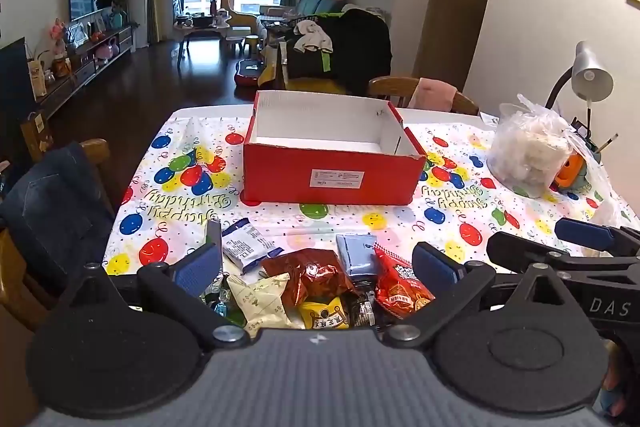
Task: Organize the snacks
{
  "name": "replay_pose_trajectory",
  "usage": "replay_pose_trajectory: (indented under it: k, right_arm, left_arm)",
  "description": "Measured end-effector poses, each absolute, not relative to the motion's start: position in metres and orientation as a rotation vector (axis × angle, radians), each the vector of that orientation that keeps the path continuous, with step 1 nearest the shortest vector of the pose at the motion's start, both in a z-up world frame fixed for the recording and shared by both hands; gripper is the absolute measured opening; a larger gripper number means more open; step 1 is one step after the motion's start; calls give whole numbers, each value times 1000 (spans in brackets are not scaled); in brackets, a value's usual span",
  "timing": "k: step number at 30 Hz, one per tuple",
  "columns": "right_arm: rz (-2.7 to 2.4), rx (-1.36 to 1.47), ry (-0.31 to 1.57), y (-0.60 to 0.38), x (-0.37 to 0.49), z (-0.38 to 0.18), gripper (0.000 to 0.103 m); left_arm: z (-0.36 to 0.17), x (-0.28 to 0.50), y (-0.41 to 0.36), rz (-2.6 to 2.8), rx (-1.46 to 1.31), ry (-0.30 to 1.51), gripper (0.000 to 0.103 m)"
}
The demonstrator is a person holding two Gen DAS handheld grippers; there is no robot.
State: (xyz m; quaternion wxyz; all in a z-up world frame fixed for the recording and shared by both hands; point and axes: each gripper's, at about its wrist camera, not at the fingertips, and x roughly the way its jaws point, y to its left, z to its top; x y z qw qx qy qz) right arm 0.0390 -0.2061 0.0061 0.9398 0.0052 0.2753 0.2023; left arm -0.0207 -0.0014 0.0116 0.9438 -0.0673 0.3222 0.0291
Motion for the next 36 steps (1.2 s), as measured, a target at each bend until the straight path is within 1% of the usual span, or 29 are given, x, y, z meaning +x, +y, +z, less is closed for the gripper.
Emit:
replay_pose_trajectory:
  k: [36]
  right_arm:
    - [385,14,604,-209,32,3,101]
  left_arm:
    - [14,-37,-7,46,-143,667,103]
